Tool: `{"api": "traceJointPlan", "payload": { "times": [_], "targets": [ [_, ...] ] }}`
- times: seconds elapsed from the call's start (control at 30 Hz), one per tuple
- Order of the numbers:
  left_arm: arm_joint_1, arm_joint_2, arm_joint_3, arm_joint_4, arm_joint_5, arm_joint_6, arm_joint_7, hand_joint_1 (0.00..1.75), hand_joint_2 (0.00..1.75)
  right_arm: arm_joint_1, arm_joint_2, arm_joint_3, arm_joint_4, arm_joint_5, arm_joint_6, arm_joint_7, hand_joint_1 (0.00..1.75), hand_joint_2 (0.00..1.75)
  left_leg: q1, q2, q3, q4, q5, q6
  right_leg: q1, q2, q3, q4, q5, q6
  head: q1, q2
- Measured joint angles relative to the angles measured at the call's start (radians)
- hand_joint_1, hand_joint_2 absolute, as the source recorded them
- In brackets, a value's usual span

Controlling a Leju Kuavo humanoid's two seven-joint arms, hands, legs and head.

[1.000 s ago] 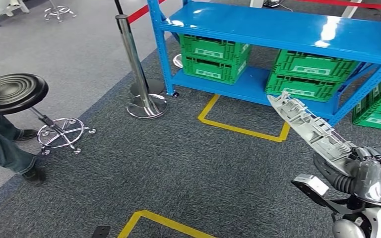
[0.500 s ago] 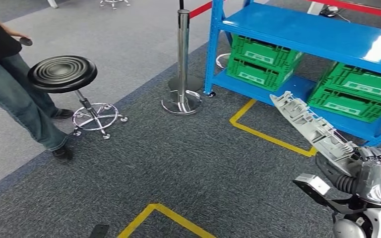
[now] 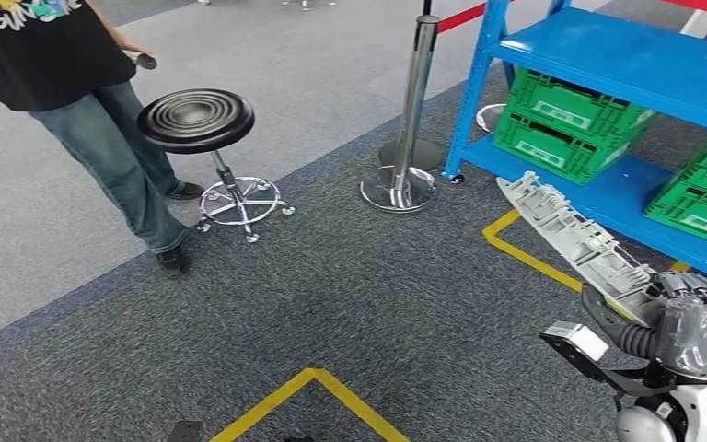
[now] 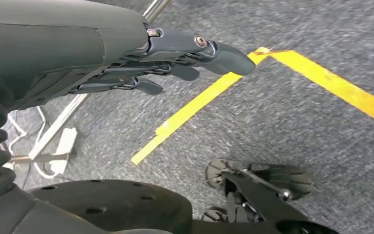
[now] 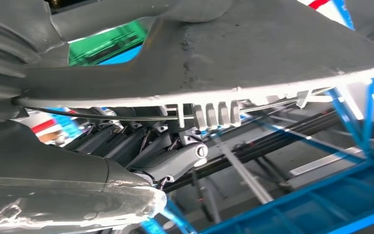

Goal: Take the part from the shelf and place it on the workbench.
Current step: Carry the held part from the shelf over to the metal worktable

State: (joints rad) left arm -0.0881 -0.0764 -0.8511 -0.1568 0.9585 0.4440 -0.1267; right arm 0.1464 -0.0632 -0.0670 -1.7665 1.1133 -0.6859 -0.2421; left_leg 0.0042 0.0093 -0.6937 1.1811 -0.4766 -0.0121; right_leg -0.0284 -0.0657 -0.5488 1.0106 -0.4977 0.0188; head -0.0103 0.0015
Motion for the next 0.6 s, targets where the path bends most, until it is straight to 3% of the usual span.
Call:
{"api": "traceJointPlan", "payload": {
  "times": [0.07, 0.1, 0.13, 0.2, 0.27, 0.33, 0.4, 0.43, 0.47, 0.53, 0.6],
  "targets": [
    [-0.003, 0.000, 0.000, 0.000, 0.003, -0.001, 0.000, 0.00, 1.75, 0.004, 0.000, -0.004, -0.004, 0.003, 0.000, 0.004, 1.75, 1.75, -0.009, 0.040, 0.065, -0.118, 0.037, 0.009, 0.004, -0.023, 0.006, 0.000, -0.006, 0.010, 0.000, 0.000],
    [-0.005, 0.001, 0.000, 0.000, 0.005, -0.002, -0.001, 0.00, 1.75, 0.006, 0.001, -0.007, -0.006, 0.004, 0.000, 0.005, 1.75, 1.75, -0.013, 0.052, 0.080, -0.149, 0.040, 0.014, 0.006, -0.034, 0.009, 0.000, -0.010, 0.016, 0.001, 0.000],
    [-0.005, 0.001, 0.000, 0.000, 0.005, -0.003, -0.001, 0.00, 1.75, 0.008, 0.001, -0.010, -0.009, 0.004, 0.000, 0.006, 1.75, 1.75, -0.017, 0.053, 0.083, -0.159, 0.035, 0.020, 0.008, -0.044, 0.011, -0.001, -0.012, 0.022, 0.001, 0.000],
    [0.000, 0.002, -0.002, 0.000, 0.006, -0.007, 0.000, 0.00, 1.75, 0.013, 0.001, -0.015, -0.016, 0.003, 0.000, 0.006, 1.75, 1.75, -0.017, 0.030, 0.084, -0.166, 0.037, 0.032, 0.006, -0.060, 0.017, -0.006, -0.017, 0.033, 0.001, 0.000],
    [0.002, 0.002, -0.003, 0.000, 0.006, -0.010, 0.001, 0.00, 1.75, 0.021, 0.001, -0.020, -0.023, 0.002, 0.000, 0.006, 1.75, 1.75, -0.014, 0.009, 0.090, -0.174, 0.041, 0.044, 0.003, -0.026, 0.005, 0.028, -0.046, 0.041, 0.004, 0.000],
    [0.000, 0.002, -0.004, 0.000, 0.006, -0.012, 0.002, 0.00, 1.75, 0.033, 0.002, -0.027, -0.027, 0.002, -0.001, 0.006, 1.75, 1.75, -0.014, -0.014, 0.093, -0.177, 0.042, 0.053, 0.003, 0.037, -0.052, 0.148, -0.106, 0.041, 0.008, 0.000],
    [-0.001, 0.001, -0.005, 0.000, 0.006, -0.014, 0.004, 0.00, 1.75, 0.047, 0.002, -0.031, -0.029, 0.005, -0.001, 0.007, 1.75, 1.75, -0.018, -0.040, 0.094, -0.177, 0.041, 0.059, 0.007, 0.061, -0.121, 0.269, -0.143, 0.038, 0.009, 0.000],
    [-0.001, 0.002, -0.005, 0.000, 0.006, -0.014, 0.005, 0.00, 1.75, 0.054, 0.002, -0.031, -0.029, 0.007, -0.001, 0.009, 1.75, 1.75, -0.019, -0.055, 0.096, -0.176, 0.040, 0.060, 0.009, 0.064, -0.136, 0.282, -0.132, 0.035, 0.010, 0.000],
    [0.000, 0.002, -0.006, 0.000, 0.006, -0.014, 0.006, 0.00, 1.75, 0.059, 0.002, -0.031, -0.029, 0.009, 0.000, 0.012, 1.75, 1.75, -0.020, -0.070, 0.098, -0.176, 0.039, 0.060, 0.010, 0.067, -0.131, 0.255, -0.102, 0.032, 0.010, 0.000],
    [0.000, 0.003, -0.006, 0.000, 0.006, -0.015, 0.007, 0.00, 1.75, 0.065, 0.003, -0.032, -0.029, 0.011, 0.000, 0.015, 1.75, 1.75, -0.022, -0.098, 0.104, -0.175, 0.037, 0.059, 0.010, 0.098, -0.080, 0.125, -0.021, 0.023, 0.009, 0.000],
    [-0.002, 0.003, -0.006, 0.000, 0.006, -0.016, 0.008, 0.00, 1.75, 0.066, 0.003, -0.032, -0.030, 0.012, -0.001, 0.015, 1.75, 1.75, -0.022, -0.121, 0.100, -0.172, 0.036, 0.052, 0.007, 0.136, -0.032, 0.021, 0.015, 0.016, 0.009, 0.000]
  ]
}}
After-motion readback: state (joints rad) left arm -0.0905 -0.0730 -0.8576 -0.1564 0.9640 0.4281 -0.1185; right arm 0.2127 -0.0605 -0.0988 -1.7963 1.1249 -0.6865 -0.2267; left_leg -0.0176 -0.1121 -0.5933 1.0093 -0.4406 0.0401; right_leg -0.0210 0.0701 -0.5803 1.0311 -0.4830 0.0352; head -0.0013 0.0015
